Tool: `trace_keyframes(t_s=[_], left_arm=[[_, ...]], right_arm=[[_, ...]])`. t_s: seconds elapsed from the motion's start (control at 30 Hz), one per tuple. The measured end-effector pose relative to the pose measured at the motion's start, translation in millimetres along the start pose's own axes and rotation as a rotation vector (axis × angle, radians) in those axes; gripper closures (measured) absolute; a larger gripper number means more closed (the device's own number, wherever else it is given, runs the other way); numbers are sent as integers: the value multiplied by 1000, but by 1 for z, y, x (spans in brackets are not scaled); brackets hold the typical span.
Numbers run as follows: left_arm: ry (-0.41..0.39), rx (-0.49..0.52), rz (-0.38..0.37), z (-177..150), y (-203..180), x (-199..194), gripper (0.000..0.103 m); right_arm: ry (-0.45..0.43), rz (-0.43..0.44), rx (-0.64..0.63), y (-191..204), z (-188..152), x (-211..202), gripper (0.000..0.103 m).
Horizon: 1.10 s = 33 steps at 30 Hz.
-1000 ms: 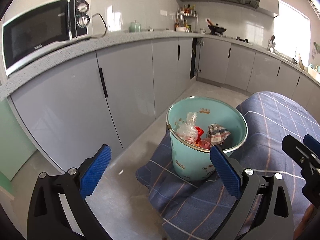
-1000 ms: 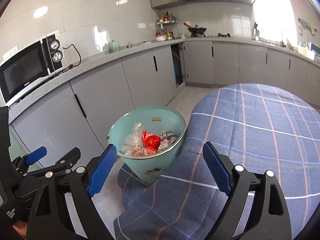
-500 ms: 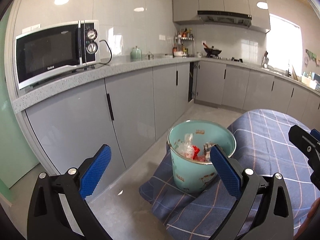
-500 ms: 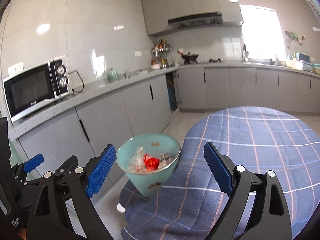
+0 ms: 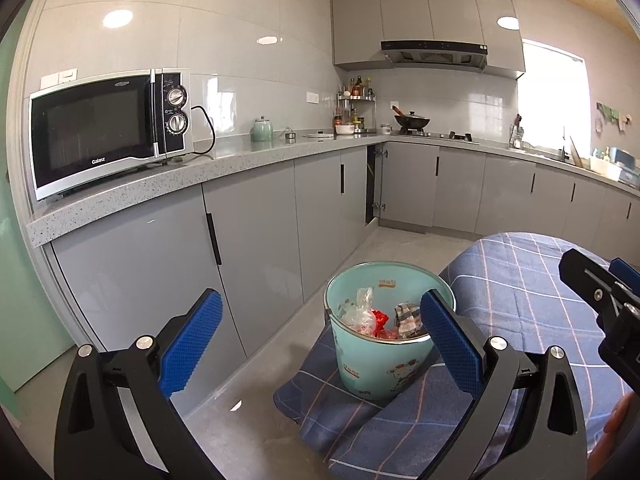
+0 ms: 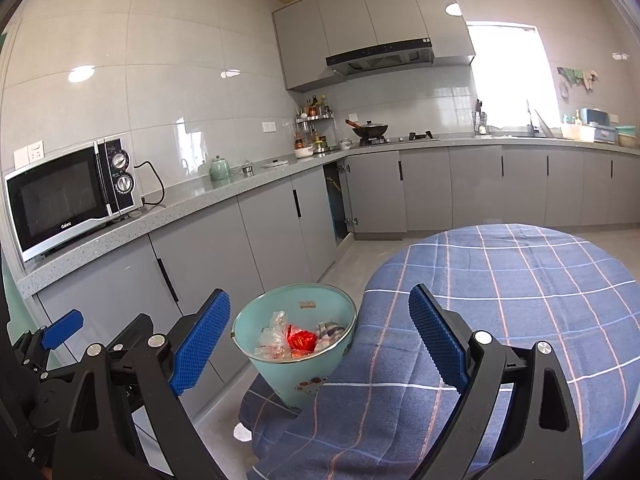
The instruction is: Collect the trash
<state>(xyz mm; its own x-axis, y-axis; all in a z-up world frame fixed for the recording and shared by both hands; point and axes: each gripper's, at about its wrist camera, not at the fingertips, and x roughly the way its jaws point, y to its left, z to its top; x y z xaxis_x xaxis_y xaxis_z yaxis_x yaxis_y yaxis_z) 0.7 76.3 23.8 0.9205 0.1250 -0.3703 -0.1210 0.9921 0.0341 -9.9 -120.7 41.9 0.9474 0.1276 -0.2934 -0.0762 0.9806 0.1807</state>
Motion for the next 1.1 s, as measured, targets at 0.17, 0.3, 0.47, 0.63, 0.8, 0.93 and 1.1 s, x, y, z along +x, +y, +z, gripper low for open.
trace_keyframes(t_s=[0.17, 0.3, 0.47, 0.63, 0.8, 0.93, 1.1], left_arm=[[-2, -2, 0, 1, 1, 0, 6], [1, 3, 0, 0, 0, 0, 6], [7, 2, 2, 1, 2, 1, 6], [13, -1, 7, 2, 4, 1, 6], [14, -1, 7, 2, 4, 2, 6], [15, -2, 9, 2, 5, 2, 6], [11, -7, 9, 3, 6, 0, 6]], right_arm=[[-3, -7, 19, -5, 1, -2, 13], [-2, -9, 24, -6, 1, -3, 13], [-3, -9, 12, -2, 1, -5, 13], [-3, -9, 4, 1, 2, -6, 13], [-3, -9, 2, 1, 2, -6, 13], [-3, -10, 1, 4, 1, -6, 13], [-1, -9, -2, 5, 1, -6, 13]])
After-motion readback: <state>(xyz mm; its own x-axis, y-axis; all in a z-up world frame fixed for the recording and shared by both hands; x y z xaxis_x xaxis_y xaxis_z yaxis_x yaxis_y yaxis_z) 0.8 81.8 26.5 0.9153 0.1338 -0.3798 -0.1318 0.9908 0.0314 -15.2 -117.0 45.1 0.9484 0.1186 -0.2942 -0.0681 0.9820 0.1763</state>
